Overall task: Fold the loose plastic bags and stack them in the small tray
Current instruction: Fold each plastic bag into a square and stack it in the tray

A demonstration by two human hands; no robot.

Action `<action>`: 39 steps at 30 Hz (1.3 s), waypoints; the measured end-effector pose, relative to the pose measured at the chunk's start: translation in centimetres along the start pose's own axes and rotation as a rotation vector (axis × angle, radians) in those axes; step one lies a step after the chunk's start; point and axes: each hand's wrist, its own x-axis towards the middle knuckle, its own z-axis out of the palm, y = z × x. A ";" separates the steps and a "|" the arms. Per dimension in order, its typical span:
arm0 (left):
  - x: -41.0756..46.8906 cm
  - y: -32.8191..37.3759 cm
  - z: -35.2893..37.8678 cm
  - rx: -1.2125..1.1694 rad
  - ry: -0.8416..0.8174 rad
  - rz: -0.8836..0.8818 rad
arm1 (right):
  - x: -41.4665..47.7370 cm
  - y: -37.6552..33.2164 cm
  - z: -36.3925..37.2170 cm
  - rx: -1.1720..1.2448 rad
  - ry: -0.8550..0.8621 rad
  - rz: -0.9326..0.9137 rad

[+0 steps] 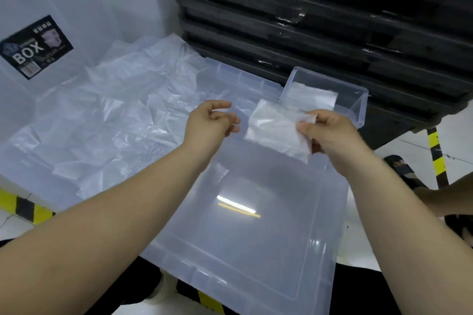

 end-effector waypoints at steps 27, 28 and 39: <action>5.5 1.4 7.8 0.193 -0.187 -0.101 | 9.1 -1.2 -3.8 -0.773 0.216 -0.145; 5.4 1.4 7.8 0.195 -0.190 -0.101 | 8.9 -1.1 -3.6 -0.929 0.222 -0.169; 5.4 1.5 7.9 0.219 -0.176 -0.086 | 8.9 -1.1 -2.3 -0.784 -0.017 -0.251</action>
